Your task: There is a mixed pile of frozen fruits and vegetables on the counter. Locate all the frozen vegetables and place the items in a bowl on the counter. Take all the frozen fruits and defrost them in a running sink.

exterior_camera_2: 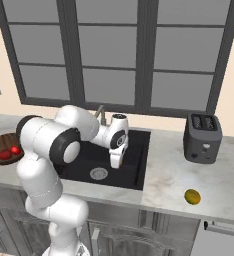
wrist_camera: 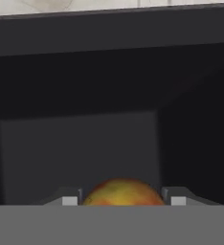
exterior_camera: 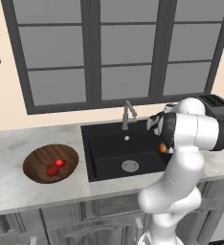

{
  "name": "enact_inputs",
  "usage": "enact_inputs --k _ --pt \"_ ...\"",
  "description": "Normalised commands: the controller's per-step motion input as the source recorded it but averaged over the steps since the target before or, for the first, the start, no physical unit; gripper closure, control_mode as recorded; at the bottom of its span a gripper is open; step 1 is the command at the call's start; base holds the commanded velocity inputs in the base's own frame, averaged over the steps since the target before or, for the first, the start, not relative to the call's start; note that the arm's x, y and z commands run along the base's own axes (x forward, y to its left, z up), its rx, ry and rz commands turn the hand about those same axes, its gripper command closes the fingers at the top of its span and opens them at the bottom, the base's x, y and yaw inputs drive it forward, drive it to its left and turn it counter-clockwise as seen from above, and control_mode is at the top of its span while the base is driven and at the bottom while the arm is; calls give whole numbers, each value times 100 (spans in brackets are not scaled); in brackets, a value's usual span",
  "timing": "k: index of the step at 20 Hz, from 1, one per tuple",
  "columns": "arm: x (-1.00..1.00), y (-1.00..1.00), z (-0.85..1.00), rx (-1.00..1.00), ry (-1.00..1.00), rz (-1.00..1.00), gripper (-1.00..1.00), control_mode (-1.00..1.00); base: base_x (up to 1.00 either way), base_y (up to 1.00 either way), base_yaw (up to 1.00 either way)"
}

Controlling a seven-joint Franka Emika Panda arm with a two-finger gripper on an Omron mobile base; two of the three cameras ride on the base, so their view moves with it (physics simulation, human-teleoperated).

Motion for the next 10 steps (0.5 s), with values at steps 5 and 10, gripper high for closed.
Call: enact_inputs --k 5,10 --pt "12 1 -20 0 -2 1 100 -100 0 0 0" --pt "12 0 -17 0 -2 0 100 -100 0 0 0"
